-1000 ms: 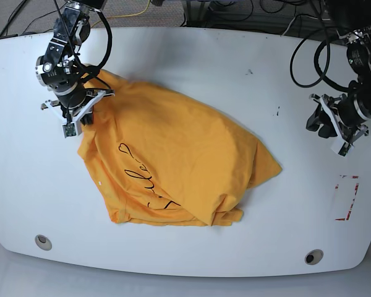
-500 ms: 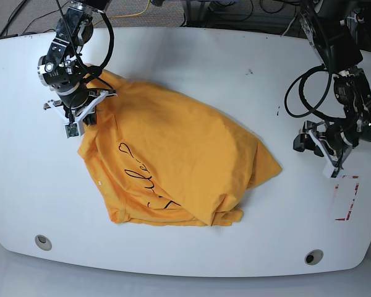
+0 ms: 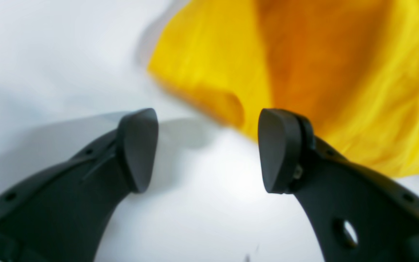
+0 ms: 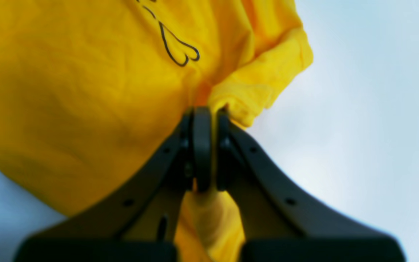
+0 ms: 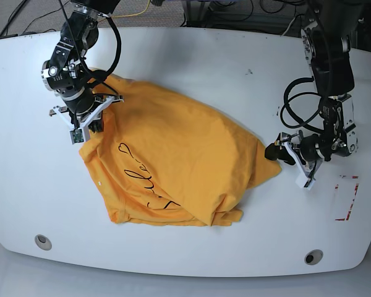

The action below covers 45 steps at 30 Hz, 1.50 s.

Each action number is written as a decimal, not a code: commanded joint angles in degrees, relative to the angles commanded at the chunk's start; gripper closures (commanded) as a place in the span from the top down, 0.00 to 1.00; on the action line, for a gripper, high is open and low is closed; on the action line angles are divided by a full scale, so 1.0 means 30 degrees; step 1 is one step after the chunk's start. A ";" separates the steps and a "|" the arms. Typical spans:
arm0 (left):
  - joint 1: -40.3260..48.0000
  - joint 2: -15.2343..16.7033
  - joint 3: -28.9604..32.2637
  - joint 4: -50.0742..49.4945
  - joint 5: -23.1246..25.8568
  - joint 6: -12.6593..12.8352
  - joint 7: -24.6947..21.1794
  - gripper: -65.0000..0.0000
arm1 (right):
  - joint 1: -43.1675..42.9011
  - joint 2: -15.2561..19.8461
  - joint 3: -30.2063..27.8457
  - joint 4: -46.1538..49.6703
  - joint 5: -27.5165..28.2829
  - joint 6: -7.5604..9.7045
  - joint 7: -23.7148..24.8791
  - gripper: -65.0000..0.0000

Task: Layout the t-shirt on the table in an organized manner, then fold the t-shirt properly
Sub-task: 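Lay the shirt down, move the left gripper to grasp its opposite corner, then lift the shirt with both grippers, stretching it between them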

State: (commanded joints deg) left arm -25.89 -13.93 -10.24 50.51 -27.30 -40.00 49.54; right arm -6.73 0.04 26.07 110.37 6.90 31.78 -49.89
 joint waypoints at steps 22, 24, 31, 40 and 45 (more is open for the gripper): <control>-0.0469 0.2110 0.0029 -0.1143 0.0088 0.2418 -0.1993 0.00 | 0.0352 0.0000 0.0000 -0.0029 0.0000 0.0029 0.0000 0.00; -0.0440 0.2081 0.0029 -0.1026 0.0088 0.2623 -0.1993 0.00 | 0.0352 0.0000 0.0000 -0.0029 0.0000 0.0029 0.0000 0.00; -0.0410 0.1231 -0.0059 -0.0527 -0.0029 0.2623 -0.1905 0.00 | 0.0469 0.0000 0.0000 -0.0029 0.0000 0.0029 0.0000 0.00; 0.1172 0.0176 -0.1377 0.4923 -0.0059 0.2330 0.1465 0.00 | 0.1260 0.0088 0.0000 0.0000 -0.0059 0.0029 -0.0059 0.00; 0.1524 -0.0117 -0.2432 0.8234 -0.0029 0.1070 0.3839 0.00 | 0.2286 0.0615 0.0000 0.0000 -0.0117 0.0029 -0.0088 0.00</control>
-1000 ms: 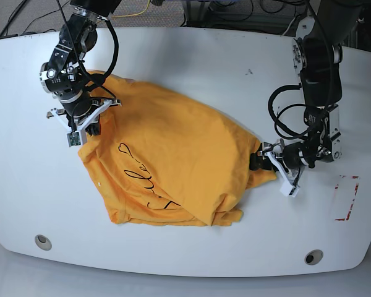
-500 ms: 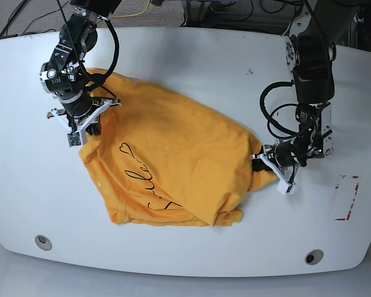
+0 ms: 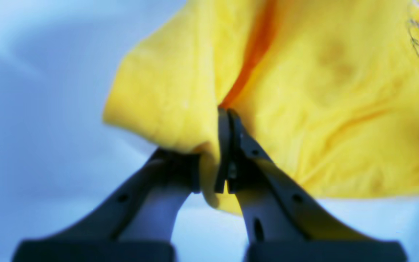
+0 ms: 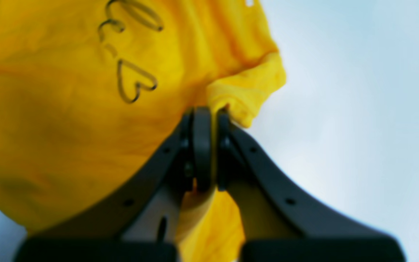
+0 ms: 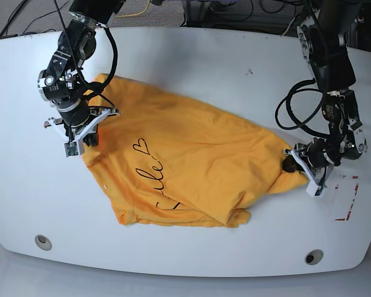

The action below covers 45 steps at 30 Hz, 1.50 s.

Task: Layout the t-shirt on the table in an organized manner, then fold the t-shirt properly
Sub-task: 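Lift the shirt with both grippers, stretching it between them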

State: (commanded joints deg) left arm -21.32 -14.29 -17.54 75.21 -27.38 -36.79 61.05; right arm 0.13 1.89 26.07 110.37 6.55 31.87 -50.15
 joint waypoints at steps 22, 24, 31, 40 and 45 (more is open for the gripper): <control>-0.9201 -0.0059 -0.2608 0.6154 0.0029 -0.0234 0.5128 0.00 | 0.9289 0.2374 -0.0117 -0.2227 0.0000 0.0733 -0.1407 0.00; -1.0344 -0.0059 -0.2608 0.6125 0.0059 -0.0205 0.5187 0.00 | 1.0315 0.2637 -0.0147 -0.2842 0.0000 0.0821 -0.1407 0.00; -1.4183 0.0000 -0.2608 0.6095 0.0117 0.0821 0.6125 0.00 | 1.4623 0.3634 -0.0176 -0.5363 0.0117 0.0821 -0.1729 0.00; -1.8227 -0.0029 -0.2696 0.3018 0.0059 0.1377 0.6037 0.00 | 1.9722 0.4718 -0.1875 -0.8615 0.0117 0.0821 -0.1963 0.00; -1.9722 -0.0088 -0.2696 0.1465 0.0059 0.1377 0.5333 0.00 | 2.1421 0.4982 -0.2520 -0.9348 0.0147 0.0821 -0.1963 0.00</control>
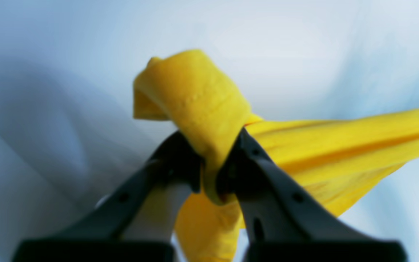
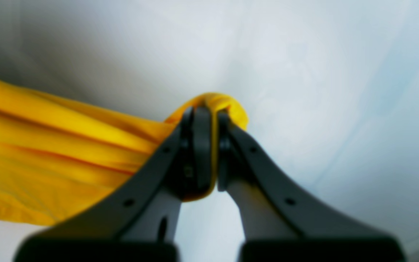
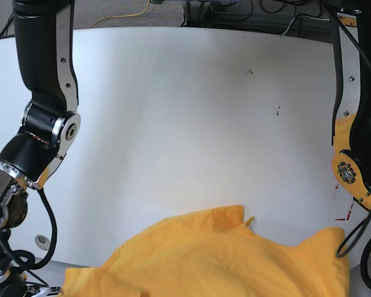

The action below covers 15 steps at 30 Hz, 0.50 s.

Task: Layout the t-shirt on the table in an organized manner, then fold the t-shirt properly
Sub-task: 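Lift the shirt with both grippers, stretching it between them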

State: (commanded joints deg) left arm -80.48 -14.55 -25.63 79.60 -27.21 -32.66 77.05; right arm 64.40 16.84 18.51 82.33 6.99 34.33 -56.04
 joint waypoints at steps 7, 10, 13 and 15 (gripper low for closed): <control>-0.1641 -0.0029 0.0000 -0.0703 0.0000 0.0059 -0.0615 0.00 | 0.2432 0.0352 -0.1143 -0.1084 -0.0147 0.0000 0.0000 0.00; -0.2198 -0.0029 0.0029 -0.0703 0.0000 0.0088 -0.0674 0.00 | 0.3165 0.0586 -0.1846 -0.1084 -0.0059 0.0000 0.0000 0.00; -0.2696 -0.0029 0.0088 -0.0821 -0.0029 0.0088 -0.0908 0.00 | 0.3868 0.0645 -0.2315 -0.1084 -0.0147 0.0000 0.0000 0.00; -0.2901 -0.0029 0.0088 -0.0821 -0.0029 0.0088 -0.0967 0.00 | 0.4278 0.0938 -0.2579 -0.1084 -0.0117 0.0000 0.0000 0.00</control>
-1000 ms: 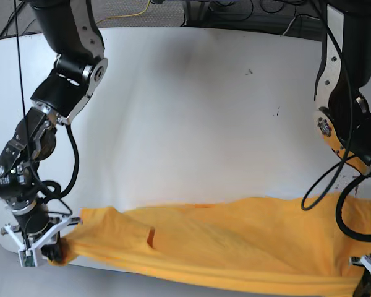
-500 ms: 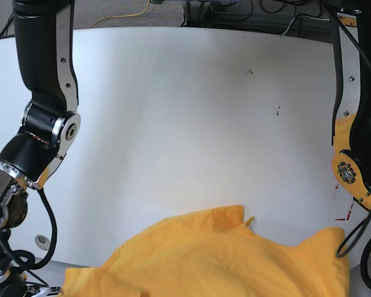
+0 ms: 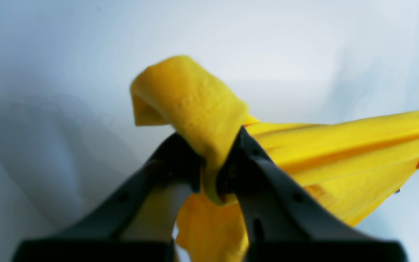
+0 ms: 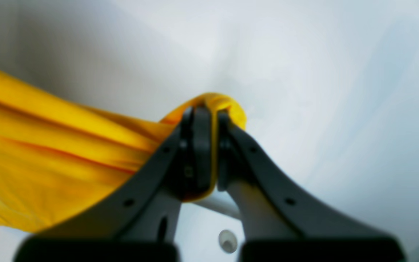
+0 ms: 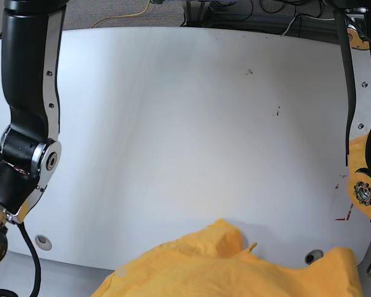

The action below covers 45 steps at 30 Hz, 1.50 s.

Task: Layout the t-shirt on the table in an organized manner, then fold the t-shirt properly
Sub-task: 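Lift the shirt with both grippers, stretching it between them, then lower the stretched shirt flat onto the table, holding its hem corners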

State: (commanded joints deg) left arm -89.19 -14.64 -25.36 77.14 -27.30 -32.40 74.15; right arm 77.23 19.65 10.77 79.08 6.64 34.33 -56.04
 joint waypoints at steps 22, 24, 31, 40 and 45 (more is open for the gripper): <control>0.7414 0.0029 -0.0147 0.4278 -0.0059 -0.0088 0.1949 0.00 | -0.7736 0.2256 0.1407 0.5216 0.0088 0.1700 -0.3399 0.00; 0.8322 0.0029 -0.0176 0.4864 -0.0059 -0.0088 0.1949 0.00 | -0.9172 0.2227 0.1963 0.5890 0.0088 0.1875 -0.3604 0.00; 1.3538 -0.0029 -0.0264 0.6066 -0.1729 -0.0088 0.1949 0.00 | -1.5971 0.0967 0.4366 0.9407 0.0117 0.1875 -0.3722 0.00; 2.0249 -0.0733 -0.0293 0.8293 -0.2725 -0.0088 0.1949 0.00 | -2.2857 -0.1407 0.6564 1.1780 0.0117 0.1875 -0.3751 0.00; 2.3531 -0.1201 -0.1114 0.9231 -0.2755 -0.0088 0.1949 0.00 | -2.4938 -0.1905 0.7004 1.2015 0.0117 0.1875 -0.4073 0.00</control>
State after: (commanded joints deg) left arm -18.59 -18.24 -28.70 104.84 -35.56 -32.66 80.00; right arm 2.42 13.93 31.78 115.12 6.99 39.96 -68.26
